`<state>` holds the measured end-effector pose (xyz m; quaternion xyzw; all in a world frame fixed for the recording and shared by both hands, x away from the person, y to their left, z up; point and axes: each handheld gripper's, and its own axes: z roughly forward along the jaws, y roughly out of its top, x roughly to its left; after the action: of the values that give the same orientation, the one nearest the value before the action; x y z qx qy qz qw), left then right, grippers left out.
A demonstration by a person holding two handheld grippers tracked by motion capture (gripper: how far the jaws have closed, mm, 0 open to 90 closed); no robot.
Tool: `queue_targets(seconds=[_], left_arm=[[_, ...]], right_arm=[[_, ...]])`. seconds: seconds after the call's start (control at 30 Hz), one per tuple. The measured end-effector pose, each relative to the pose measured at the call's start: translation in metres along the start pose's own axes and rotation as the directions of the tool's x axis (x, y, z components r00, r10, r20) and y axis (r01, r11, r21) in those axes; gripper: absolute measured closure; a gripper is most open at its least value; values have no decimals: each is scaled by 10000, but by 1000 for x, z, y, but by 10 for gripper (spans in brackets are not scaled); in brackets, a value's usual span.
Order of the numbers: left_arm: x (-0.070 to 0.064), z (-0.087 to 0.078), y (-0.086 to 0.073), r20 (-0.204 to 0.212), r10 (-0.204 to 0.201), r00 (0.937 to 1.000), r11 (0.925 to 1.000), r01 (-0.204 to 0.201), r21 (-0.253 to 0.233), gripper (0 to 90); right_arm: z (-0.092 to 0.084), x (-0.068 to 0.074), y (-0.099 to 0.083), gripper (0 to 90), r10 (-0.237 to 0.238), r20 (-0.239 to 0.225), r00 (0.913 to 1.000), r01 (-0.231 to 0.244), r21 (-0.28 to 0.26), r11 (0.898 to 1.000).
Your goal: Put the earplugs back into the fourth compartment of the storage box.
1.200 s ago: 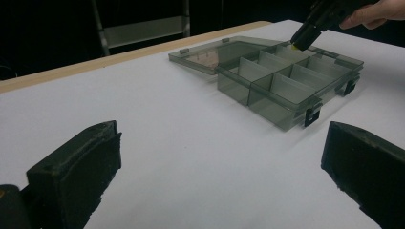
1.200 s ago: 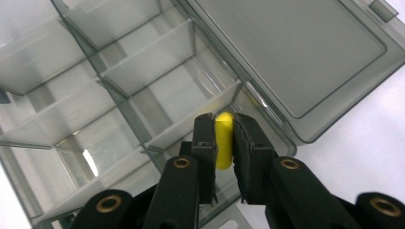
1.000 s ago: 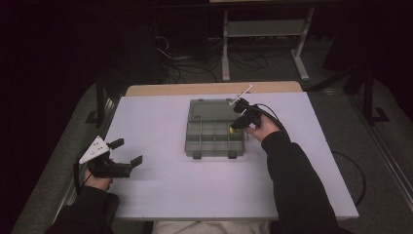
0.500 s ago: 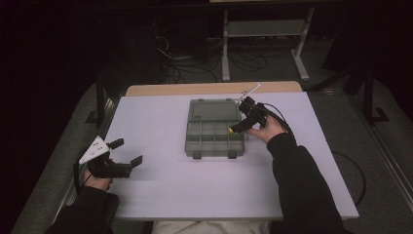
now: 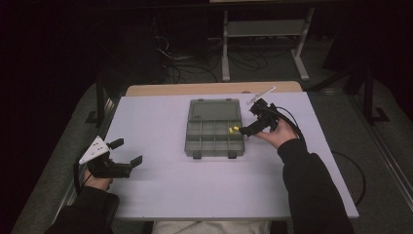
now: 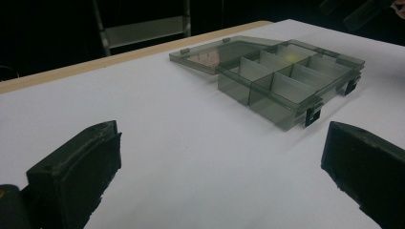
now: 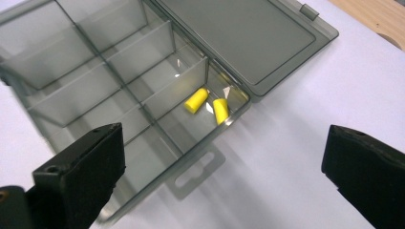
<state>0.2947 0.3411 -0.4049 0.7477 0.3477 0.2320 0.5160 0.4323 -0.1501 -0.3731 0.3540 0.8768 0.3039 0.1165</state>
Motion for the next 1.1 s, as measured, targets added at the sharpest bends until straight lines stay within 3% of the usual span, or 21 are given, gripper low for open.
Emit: queue_targets(seconds=[0.27, 0.6, 1.1], left_arm=[[0, 0, 0, -12, -1, 10000, 10000, 1, 2, 0], [0, 0, 0, -24, 6, 10000, 10000, -6, 6, 0], [0, 0, 0, -33, 22, 10000, 10000, -22, -2, 0]], right_arm=[[-22, 2, -15, 3, 192, 24, 9998, -191, -511, 9985], [-35, 6, -36, 3, 296, -50, 9996, -299, -966, 9949], [-50, 14, -75, 0, 744, -134, 9971, -756, -2091, 9750]])
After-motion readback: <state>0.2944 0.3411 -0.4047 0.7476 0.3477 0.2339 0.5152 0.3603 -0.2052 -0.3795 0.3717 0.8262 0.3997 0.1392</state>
